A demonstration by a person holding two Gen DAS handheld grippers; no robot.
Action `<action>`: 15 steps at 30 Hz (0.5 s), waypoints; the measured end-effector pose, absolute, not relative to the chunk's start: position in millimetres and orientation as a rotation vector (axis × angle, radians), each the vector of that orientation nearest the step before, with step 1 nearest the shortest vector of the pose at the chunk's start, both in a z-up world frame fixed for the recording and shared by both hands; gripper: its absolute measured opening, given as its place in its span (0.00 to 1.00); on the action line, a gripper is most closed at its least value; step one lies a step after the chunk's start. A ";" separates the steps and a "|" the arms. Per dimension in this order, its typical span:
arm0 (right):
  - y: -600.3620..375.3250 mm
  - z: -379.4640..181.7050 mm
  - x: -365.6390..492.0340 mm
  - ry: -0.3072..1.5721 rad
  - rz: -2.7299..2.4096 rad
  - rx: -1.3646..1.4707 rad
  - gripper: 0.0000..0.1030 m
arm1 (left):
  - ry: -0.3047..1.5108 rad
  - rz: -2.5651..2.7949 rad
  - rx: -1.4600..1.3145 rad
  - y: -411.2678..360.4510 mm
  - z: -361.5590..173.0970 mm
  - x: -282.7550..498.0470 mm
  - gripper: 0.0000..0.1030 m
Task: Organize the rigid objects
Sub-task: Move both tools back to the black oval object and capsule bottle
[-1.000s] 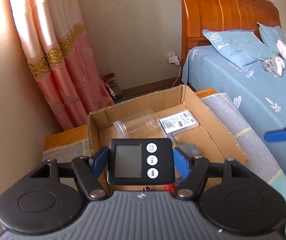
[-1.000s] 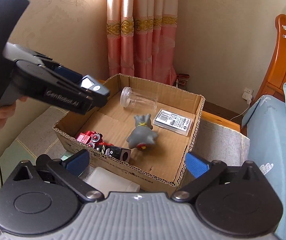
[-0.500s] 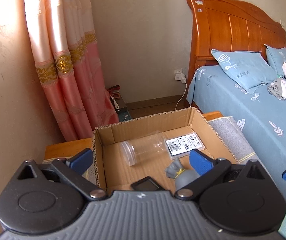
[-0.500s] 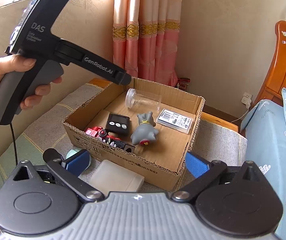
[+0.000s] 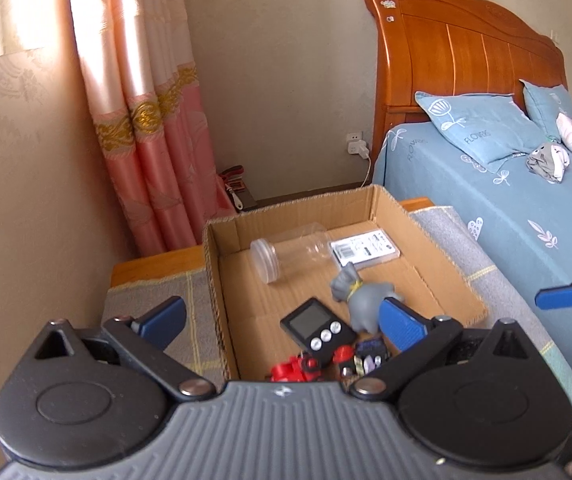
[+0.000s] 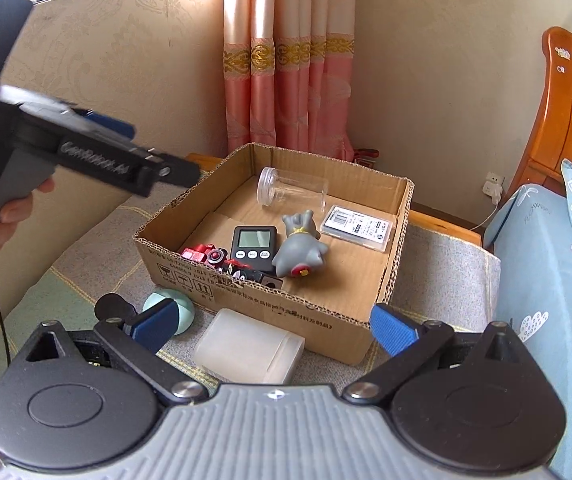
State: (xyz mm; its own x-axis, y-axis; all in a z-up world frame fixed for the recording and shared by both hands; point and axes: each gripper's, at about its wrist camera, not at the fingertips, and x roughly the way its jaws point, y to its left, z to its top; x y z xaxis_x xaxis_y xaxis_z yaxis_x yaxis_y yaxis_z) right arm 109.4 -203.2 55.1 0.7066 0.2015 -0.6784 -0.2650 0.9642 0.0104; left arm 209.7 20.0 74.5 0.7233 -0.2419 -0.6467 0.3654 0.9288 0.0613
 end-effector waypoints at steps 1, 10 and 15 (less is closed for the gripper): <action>-204.7 52.7 107.1 0.736 0.263 -0.080 1.00 | 0.681 -0.341 0.188 22.0 71.9 201.0 0.99; -213.9 4.5 80.2 0.740 0.237 -0.052 1.00 | 0.717 -0.331 0.112 36.4 23.9 143.6 0.99; -215.5 -19.2 67.1 0.730 0.230 -0.063 1.00 | 0.769 -0.282 0.036 39.6 -15.0 137.7 0.99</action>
State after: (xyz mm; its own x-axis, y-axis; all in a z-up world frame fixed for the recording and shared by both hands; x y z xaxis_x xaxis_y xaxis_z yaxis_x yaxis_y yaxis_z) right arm 67.1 -215.5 -19.2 0.7211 0.1859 -0.6674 -0.2297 0.9730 0.0229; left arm 137.7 39.6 -15.0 0.6825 -0.2385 -0.6909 0.2650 0.9617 -0.0702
